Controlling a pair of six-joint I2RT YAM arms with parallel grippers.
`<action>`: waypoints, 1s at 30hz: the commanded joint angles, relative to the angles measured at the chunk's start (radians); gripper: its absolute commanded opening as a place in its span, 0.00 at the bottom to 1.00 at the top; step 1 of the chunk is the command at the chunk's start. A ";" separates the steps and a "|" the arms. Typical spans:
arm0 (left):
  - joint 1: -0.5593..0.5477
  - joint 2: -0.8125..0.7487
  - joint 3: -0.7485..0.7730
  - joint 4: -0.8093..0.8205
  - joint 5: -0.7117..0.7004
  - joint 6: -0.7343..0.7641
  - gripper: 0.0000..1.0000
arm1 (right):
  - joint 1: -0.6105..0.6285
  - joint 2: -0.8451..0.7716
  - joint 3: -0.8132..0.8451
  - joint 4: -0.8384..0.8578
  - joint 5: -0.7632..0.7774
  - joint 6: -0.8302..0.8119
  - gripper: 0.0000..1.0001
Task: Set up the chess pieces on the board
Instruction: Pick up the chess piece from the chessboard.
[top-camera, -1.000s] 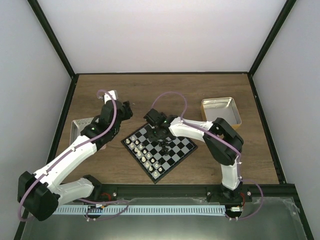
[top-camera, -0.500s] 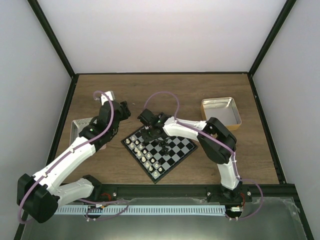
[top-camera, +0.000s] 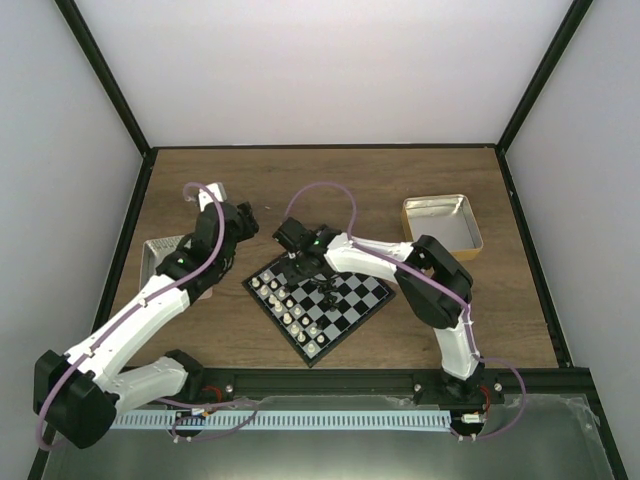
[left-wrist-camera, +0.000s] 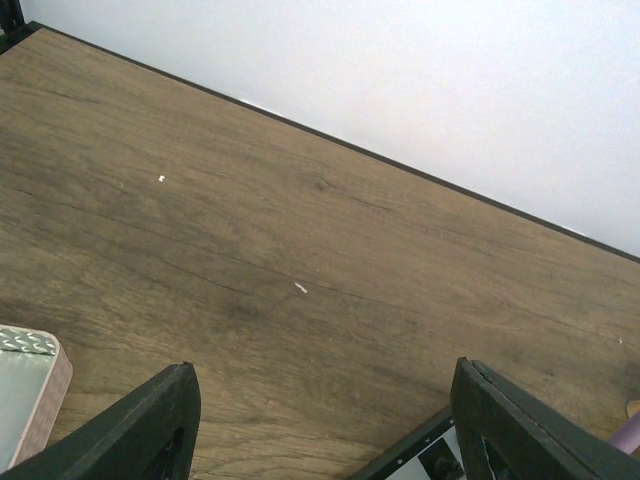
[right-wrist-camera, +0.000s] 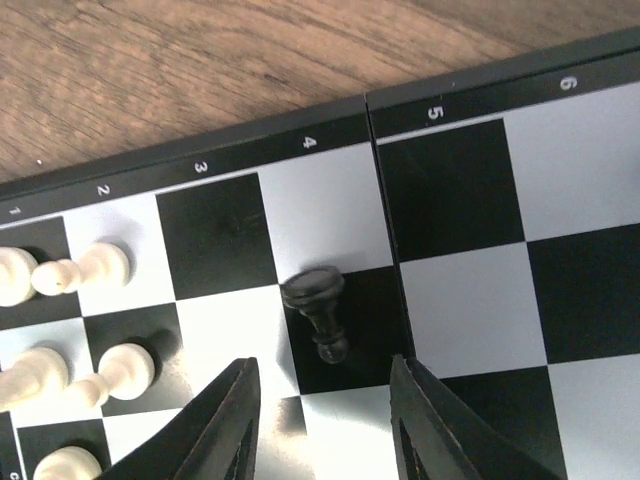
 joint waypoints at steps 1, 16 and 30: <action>0.007 -0.022 -0.013 0.026 0.004 -0.009 0.71 | 0.009 0.000 0.065 -0.001 0.020 -0.022 0.39; 0.018 -0.028 -0.019 0.023 0.017 -0.016 0.71 | 0.008 0.111 0.159 -0.077 0.166 0.010 0.34; 0.025 -0.038 -0.033 0.025 0.026 -0.024 0.71 | 0.009 0.111 0.152 -0.054 0.181 0.057 0.17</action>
